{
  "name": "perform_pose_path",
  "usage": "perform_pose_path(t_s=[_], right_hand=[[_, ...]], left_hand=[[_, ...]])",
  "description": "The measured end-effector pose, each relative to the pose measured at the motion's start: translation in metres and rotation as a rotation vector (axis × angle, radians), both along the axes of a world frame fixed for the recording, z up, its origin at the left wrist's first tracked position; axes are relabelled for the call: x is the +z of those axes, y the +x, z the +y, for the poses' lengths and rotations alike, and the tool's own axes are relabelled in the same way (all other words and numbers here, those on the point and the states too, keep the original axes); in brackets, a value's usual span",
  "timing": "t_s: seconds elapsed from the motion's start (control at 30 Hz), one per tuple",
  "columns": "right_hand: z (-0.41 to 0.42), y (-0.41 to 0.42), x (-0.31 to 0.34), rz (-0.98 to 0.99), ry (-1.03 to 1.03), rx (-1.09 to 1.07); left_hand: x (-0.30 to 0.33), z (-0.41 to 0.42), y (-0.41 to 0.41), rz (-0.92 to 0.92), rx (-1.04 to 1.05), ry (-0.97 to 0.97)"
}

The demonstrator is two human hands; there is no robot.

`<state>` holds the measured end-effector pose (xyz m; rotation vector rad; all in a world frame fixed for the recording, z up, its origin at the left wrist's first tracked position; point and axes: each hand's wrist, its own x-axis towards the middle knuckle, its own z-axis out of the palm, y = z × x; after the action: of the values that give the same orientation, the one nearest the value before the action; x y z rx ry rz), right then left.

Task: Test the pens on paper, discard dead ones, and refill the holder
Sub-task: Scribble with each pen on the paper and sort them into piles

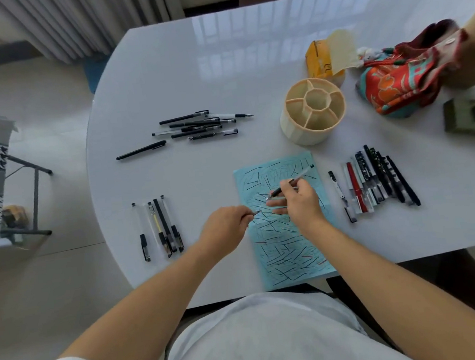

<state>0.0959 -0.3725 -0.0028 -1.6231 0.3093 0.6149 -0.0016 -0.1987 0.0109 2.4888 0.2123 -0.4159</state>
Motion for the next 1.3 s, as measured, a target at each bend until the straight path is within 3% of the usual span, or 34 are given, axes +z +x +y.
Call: perform_pose_path(t_s=[0.17,0.47,0.63,0.83,1.07,1.3], right_hand=[[0.004,0.015,0.000,-0.203,-0.201,0.097],[0.023,0.010,-0.001,-0.424,-0.378,0.467],[0.028,0.018,0.002,-0.508,-0.416,0.481],[0.026,0.024,0.006,-0.424,-0.362,0.412],[-0.002,0.012,0.010,-0.202,-0.084,0.163],[-0.015,-0.003,0.012,-0.102,0.063,0.143]], left_hand=[[-0.005,-0.005,-0.002,-0.107,-0.089,0.038],[-0.008,-0.006,-0.002,-0.035,-0.173,0.060],[-0.006,-0.006,-0.001,-0.033,-0.153,0.053],[-0.008,-0.005,-0.001,-0.015,-0.149,0.039],[-0.003,-0.005,0.000,-0.009,0.049,-0.077],[0.004,-0.011,0.004,-0.007,0.065,-0.100]])
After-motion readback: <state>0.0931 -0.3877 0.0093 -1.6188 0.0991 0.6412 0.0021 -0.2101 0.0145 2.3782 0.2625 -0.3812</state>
